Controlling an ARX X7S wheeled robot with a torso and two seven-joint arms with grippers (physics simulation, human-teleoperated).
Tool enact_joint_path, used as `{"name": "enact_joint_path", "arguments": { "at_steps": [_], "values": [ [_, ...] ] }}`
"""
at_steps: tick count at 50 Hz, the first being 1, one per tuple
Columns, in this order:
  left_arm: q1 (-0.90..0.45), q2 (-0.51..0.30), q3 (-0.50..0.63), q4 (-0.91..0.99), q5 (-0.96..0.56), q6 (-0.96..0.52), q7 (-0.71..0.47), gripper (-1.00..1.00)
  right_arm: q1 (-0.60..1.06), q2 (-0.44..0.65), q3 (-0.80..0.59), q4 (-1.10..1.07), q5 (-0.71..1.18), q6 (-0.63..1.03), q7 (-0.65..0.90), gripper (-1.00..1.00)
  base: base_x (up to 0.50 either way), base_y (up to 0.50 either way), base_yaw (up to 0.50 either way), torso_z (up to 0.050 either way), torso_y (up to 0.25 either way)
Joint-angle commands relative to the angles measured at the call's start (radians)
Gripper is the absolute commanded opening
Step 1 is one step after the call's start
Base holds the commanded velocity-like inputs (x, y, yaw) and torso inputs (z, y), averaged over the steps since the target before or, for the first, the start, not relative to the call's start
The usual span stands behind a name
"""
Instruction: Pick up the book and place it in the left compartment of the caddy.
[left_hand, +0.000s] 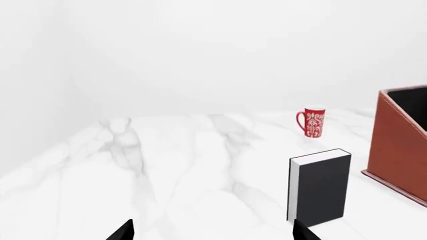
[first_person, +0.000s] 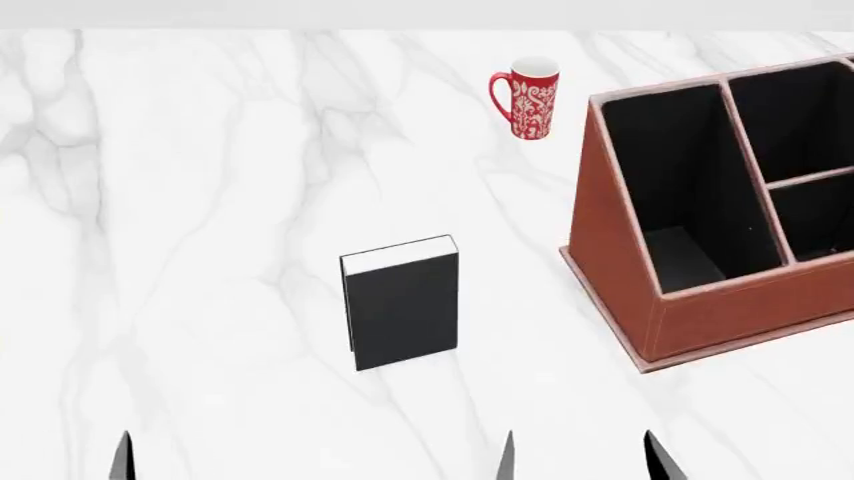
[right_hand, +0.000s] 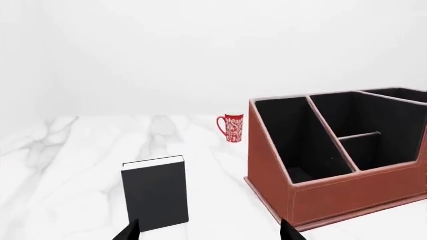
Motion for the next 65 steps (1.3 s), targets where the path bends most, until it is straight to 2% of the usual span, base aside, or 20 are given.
{"name": "enact_joint_path", "arguments": {
  "at_steps": [1,7,9,24,30,45,47,54,65],
  "values": [
    [0.017,-0.018,0.008,0.049,-0.003,-0.013,-0.013,1.00,-0.008,0.017,0.008,-0.067,0.023,0.043,0.017,1.00,0.00,0.00,0.00,0.000,0.000],
    [0.018,-0.023,0.009,0.049,-0.006,-0.009,-0.017,1.00,-0.005,0.021,0.011,-0.071,0.031,0.047,0.022,1.00,0.00,0.00,0.00,0.000,0.000],
    [0.018,-0.024,0.008,0.051,-0.007,-0.009,-0.019,1.00,-0.026,0.020,0.024,-0.068,0.055,-0.022,-0.008,1.00,0.09,0.00,0.00,0.000,0.000],
    [0.021,-0.038,0.019,0.053,-0.009,0.002,-0.031,1.00,-0.023,0.030,0.049,-0.090,0.094,0.002,0.011,1.00,0.50,0.00,0.00,0.000,0.000],
    [0.020,-0.042,0.024,0.046,-0.007,0.009,-0.036,1.00,-0.016,0.029,0.065,-0.086,0.126,0.018,0.014,1.00,0.39,-0.37,0.00,0.000,0.000],
    [0.027,-0.051,0.031,0.052,-0.014,0.014,-0.047,1.00,-0.016,0.031,0.066,-0.078,0.144,0.017,0.029,1.00,0.07,-0.49,0.00,0.000,0.001],
    [0.027,-0.052,0.030,0.051,-0.017,0.015,-0.048,1.00,-0.011,0.029,0.055,-0.080,0.101,0.008,0.059,1.00,0.00,0.00,0.00,0.000,0.000],
    [0.029,-0.056,0.036,0.054,-0.018,0.016,-0.052,1.00,-0.022,0.035,0.073,-0.088,0.162,-0.005,0.027,1.00,0.04,0.00,0.00,0.000,0.000],
    [0.030,-0.063,0.039,0.056,-0.024,0.020,-0.059,1.00,-0.017,0.043,0.054,-0.077,0.138,-0.004,0.051,1.00,0.50,0.00,0.00,0.000,0.000]
  ]
}}
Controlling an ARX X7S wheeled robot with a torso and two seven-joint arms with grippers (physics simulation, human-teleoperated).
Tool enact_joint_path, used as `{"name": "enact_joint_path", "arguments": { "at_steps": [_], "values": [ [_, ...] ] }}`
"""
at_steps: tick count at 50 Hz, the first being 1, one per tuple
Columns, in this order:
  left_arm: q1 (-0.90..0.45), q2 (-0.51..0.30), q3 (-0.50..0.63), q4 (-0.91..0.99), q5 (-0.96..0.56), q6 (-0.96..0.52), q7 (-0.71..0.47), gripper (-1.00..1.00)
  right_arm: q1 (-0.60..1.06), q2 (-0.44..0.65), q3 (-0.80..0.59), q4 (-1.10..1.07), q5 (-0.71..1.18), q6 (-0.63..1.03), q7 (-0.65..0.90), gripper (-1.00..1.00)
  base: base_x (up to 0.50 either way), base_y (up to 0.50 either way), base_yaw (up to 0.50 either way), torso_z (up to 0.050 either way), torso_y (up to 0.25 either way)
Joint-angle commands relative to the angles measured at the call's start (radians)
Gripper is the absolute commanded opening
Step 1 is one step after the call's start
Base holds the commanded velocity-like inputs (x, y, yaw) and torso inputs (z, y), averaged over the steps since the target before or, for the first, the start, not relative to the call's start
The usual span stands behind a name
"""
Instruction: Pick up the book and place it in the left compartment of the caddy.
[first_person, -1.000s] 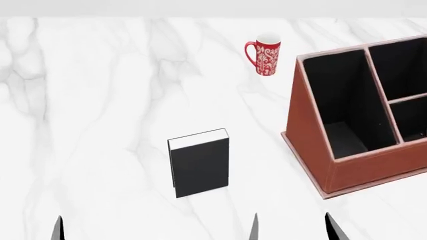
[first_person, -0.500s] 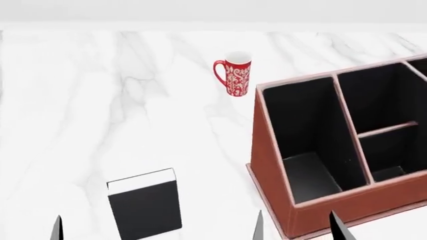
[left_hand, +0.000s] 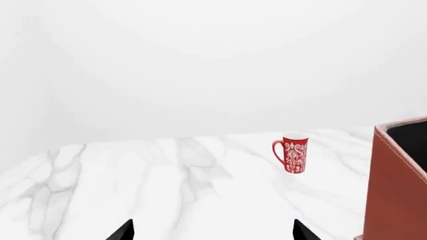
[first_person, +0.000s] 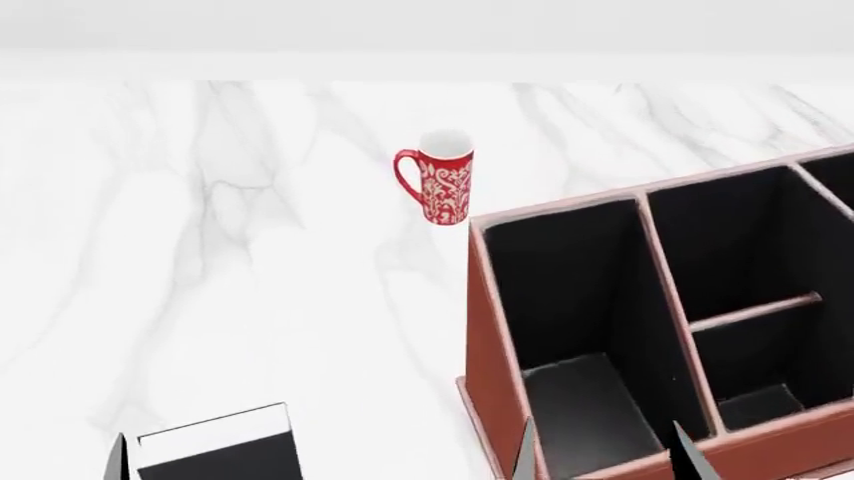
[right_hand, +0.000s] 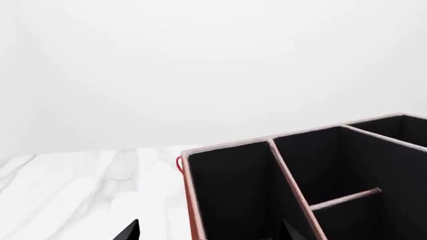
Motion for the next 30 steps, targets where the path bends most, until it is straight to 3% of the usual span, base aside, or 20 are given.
{"name": "enact_joint_path", "arguments": {
  "at_steps": [1,9,30],
  "values": [
    [0.001,-0.008,0.005,0.004,-0.005,0.003,-0.007,1.00,0.002,0.005,-0.005,0.005,0.003,-0.003,0.013,1.00,0.50,0.00,0.00,0.000,0.000],
    [0.003,-0.013,0.007,0.007,-0.010,0.004,-0.010,1.00,0.009,0.008,-0.005,0.006,0.008,0.008,0.027,1.00,0.47,0.00,0.00,0.000,0.001],
    [0.005,-0.026,-0.003,0.021,-0.029,0.003,-0.022,1.00,0.016,0.019,-0.016,0.000,0.001,0.005,0.058,1.00,0.00,0.00,0.00,0.000,0.000]
  ]
}}
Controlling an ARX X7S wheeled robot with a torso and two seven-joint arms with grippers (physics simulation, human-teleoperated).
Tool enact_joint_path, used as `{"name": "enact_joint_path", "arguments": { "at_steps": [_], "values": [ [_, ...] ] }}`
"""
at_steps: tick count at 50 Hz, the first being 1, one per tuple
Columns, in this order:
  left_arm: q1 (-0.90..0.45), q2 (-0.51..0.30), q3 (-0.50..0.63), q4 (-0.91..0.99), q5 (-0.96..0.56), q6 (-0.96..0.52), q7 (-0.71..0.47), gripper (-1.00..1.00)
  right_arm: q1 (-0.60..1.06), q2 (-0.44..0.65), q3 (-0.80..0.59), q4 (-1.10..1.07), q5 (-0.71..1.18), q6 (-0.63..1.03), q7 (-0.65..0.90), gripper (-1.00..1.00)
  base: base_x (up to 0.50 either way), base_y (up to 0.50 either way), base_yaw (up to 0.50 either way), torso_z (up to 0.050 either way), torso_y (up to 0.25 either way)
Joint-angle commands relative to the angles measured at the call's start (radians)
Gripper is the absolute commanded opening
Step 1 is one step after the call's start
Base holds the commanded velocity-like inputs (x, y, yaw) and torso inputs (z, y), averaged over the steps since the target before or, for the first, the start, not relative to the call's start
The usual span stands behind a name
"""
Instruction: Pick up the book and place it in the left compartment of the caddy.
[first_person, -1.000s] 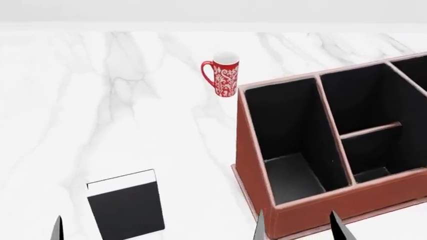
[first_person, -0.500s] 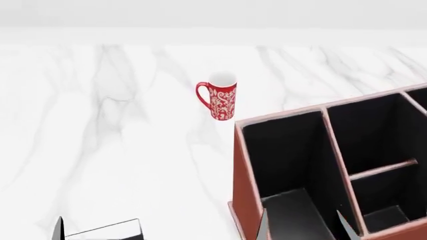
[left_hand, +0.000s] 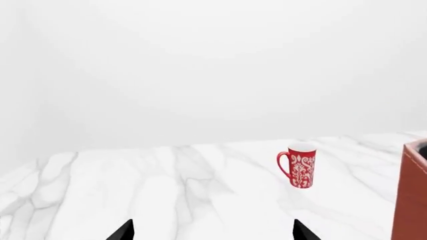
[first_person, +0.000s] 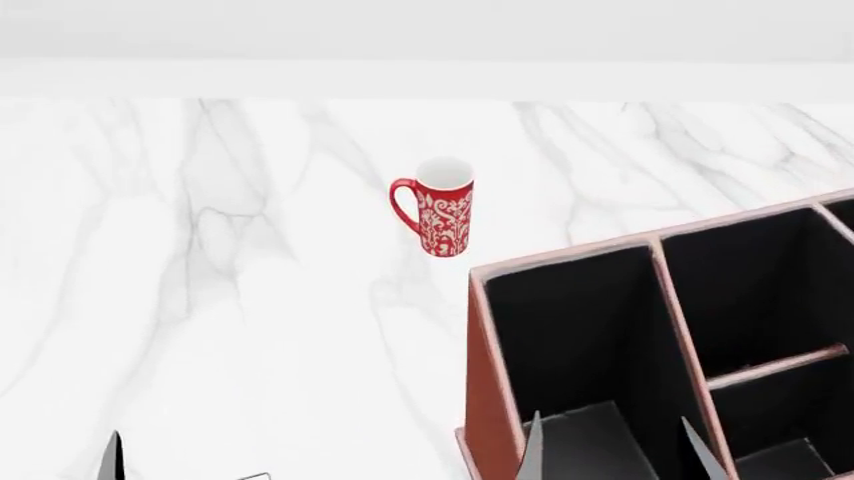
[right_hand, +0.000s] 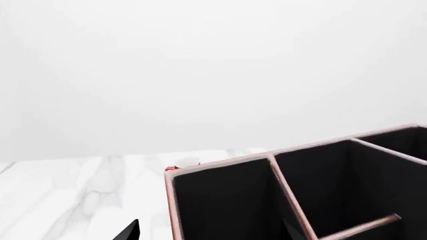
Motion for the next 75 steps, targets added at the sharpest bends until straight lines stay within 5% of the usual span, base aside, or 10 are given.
{"name": "enact_joint_path", "arguments": {
  "at_steps": [1,22,29,46,56,75],
  "values": [
    [0.001,-0.007,-0.004,0.004,-0.008,0.002,-0.007,1.00,0.012,0.004,0.001,-0.004,0.009,0.026,0.024,1.00,0.00,0.00,0.00,0.000,0.000],
    [-0.013,-0.027,-0.056,0.020,-0.051,-0.023,-0.015,1.00,0.126,0.055,0.086,-0.051,0.144,0.214,0.074,1.00,0.00,0.00,0.00,0.000,0.000],
    [-0.013,-0.035,-0.083,0.044,-0.076,-0.038,-0.015,1.00,0.280,0.091,0.104,-0.099,0.239,0.368,0.098,1.00,0.00,0.00,0.00,0.000,0.000],
    [-0.026,-0.059,-0.126,0.050,-0.103,-0.051,-0.022,1.00,0.564,0.163,0.118,-0.091,0.425,0.452,0.011,1.00,0.00,0.00,0.00,0.000,0.000],
    [-0.026,-0.072,-0.155,0.053,-0.121,-0.052,-0.024,1.00,0.875,0.168,0.048,-0.005,0.637,0.693,0.001,1.00,0.00,0.00,0.00,0.000,0.000],
    [-0.033,-0.089,-0.186,0.049,-0.140,-0.056,-0.035,1.00,1.209,0.182,-0.096,0.223,0.683,0.754,-0.128,1.00,0.00,0.00,0.00,0.000,0.000]
  ]
}}
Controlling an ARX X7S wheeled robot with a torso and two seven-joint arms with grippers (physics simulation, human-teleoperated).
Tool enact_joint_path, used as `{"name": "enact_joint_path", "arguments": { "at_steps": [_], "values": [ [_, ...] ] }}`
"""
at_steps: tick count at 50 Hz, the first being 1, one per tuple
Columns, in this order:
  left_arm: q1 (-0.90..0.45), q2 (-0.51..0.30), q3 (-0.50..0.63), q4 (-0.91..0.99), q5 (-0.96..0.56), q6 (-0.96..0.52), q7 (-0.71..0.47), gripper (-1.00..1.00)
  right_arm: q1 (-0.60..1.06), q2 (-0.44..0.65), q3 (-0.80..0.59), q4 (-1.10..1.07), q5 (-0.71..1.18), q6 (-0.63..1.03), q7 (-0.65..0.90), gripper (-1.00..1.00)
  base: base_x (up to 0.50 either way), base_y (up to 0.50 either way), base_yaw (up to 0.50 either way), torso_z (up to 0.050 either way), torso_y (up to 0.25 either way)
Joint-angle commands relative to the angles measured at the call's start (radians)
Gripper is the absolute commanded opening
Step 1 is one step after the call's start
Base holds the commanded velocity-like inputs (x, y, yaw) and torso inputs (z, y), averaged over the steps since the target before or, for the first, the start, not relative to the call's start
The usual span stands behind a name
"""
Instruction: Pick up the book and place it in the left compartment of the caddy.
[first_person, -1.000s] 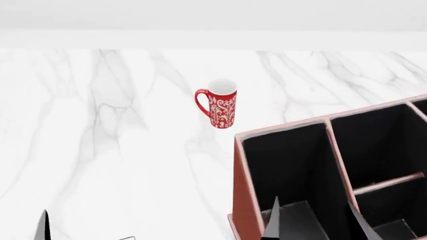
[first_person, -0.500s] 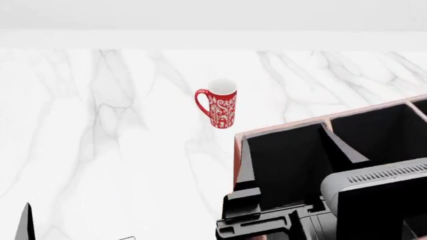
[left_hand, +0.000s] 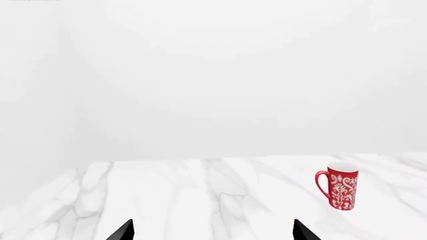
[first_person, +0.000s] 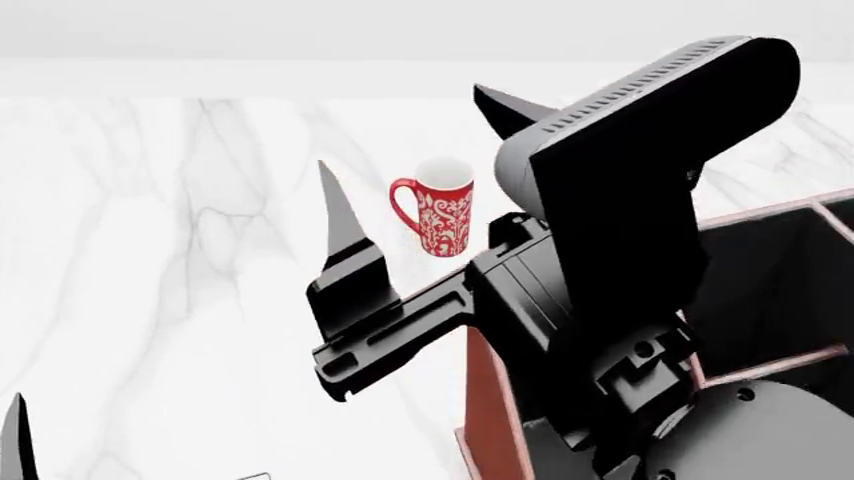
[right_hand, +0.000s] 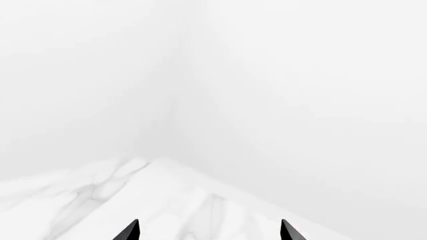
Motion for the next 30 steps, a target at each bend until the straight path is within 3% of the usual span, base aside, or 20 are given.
{"name": "enact_joint_path", "arguments": {
  "at_steps": [1,11,30],
  "values": [
    [-0.002,-0.011,-0.015,-0.002,-0.010,0.000,-0.006,1.00,0.201,0.025,-0.114,0.141,0.006,0.023,-0.112,1.00,0.00,0.00,0.00,0.000,0.000],
    [-0.001,-0.017,-0.026,0.005,-0.023,-0.005,-0.011,1.00,0.318,0.076,-0.302,0.227,-0.076,-0.039,-0.306,1.00,0.00,0.00,0.00,0.000,0.000],
    [-0.002,-0.027,-0.053,0.004,-0.046,-0.005,-0.021,1.00,0.412,0.130,-0.548,0.349,-0.230,-0.145,-0.496,1.00,0.00,0.00,0.00,0.000,0.000]
  ]
}}
